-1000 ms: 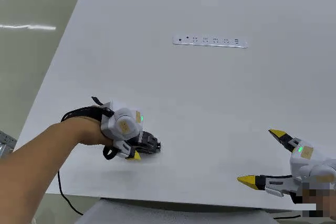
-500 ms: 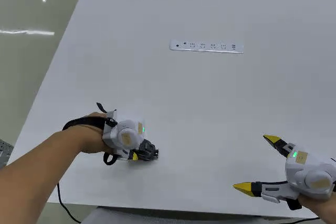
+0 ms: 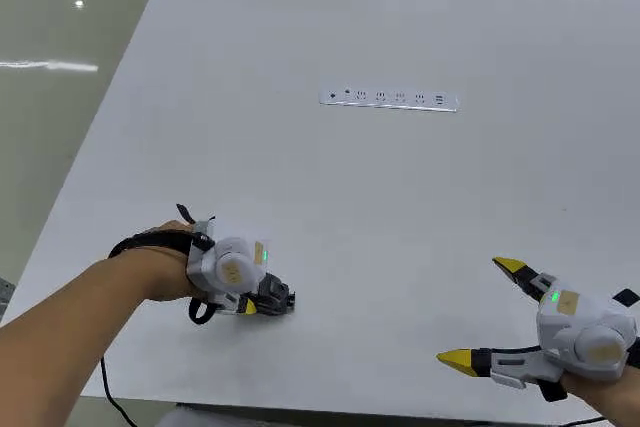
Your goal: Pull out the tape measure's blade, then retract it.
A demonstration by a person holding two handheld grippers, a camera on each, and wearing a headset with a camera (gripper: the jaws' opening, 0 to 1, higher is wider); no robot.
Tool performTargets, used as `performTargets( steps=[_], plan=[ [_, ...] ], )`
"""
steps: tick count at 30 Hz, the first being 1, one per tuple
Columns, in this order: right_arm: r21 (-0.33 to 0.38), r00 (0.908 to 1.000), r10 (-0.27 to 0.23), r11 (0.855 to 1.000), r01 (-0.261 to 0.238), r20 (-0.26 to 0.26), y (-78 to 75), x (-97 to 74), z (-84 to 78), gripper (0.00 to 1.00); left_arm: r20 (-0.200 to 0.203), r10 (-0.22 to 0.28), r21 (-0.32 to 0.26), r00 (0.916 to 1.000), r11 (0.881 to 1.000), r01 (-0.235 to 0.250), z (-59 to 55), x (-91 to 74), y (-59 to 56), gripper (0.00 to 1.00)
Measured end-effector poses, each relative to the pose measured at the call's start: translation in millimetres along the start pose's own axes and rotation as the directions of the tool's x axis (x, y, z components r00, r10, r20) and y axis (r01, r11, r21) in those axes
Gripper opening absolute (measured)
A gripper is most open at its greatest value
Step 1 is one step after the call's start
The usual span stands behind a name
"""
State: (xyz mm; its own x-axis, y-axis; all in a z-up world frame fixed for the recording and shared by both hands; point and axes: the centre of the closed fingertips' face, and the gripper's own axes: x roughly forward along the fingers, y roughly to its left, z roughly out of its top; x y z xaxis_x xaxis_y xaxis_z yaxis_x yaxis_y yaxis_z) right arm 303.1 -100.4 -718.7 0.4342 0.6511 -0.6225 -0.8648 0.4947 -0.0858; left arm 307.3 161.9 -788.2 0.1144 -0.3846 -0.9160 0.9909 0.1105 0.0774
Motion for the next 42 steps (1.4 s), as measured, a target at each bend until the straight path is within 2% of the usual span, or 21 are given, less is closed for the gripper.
performTargets(
  steps=[4,9,15,22,28,33,42],
  plan=[
    [-0.028,0.9997,0.022,0.999,-0.022,-0.005,0.9,8.8,5.6,0.98,0.001,0.0,0.009,1.0,1.0,0.0,0.1,-0.3,-0.9,0.31],
    [-0.056,0.9981,0.062,0.997,-0.062,-0.002,1.6,21.2,14.6,0.98,-0.016,0.005,0.032,0.9999,0.999,-0.004,-0.2,0.3,-1.3,0.31],
    [-0.094,0.9946,0.102,0.99,-0.104,-0.02,2.8,32.4,19.3,0.98,0.006,0.011,0.018,0.9999,1.0,-0.011,-0.3,-0.3,-0.5,0.31],
    [-0.103,0.988,0.149,0.983,-0.153,-0.041,2.8,43.7,19.3,0.97,0.002,0.006,0.025,1.0,1.0,-0.006,-0.1,-0.1,-0.9,0.31],
    [-0.138,0.9809,0.19,0.971,-0.194,-0.043,11.0,55.6,32.5,0.97,0.004,0.006,0.018,1.0,1.0,-0.006,0.0,-0.3,-1.3,0.31],
    [-0.151,0.9749,0.216,0.963,-0.222,-0.052,17.4,68.4,36.3,0.96,0.004,0.005,0.017,1.0,1.0,-0.005,-0.3,-0.5,-1.0,0.31],
    [-0.152,0.9692,0.243,0.957,-0.246,-0.043,28.9,90.7,48.2,0.94,0.015,0.003,0.013,0.9999,1.0,-0.004,-1.1,-1.0,-0.4,0.31]
  ],
)
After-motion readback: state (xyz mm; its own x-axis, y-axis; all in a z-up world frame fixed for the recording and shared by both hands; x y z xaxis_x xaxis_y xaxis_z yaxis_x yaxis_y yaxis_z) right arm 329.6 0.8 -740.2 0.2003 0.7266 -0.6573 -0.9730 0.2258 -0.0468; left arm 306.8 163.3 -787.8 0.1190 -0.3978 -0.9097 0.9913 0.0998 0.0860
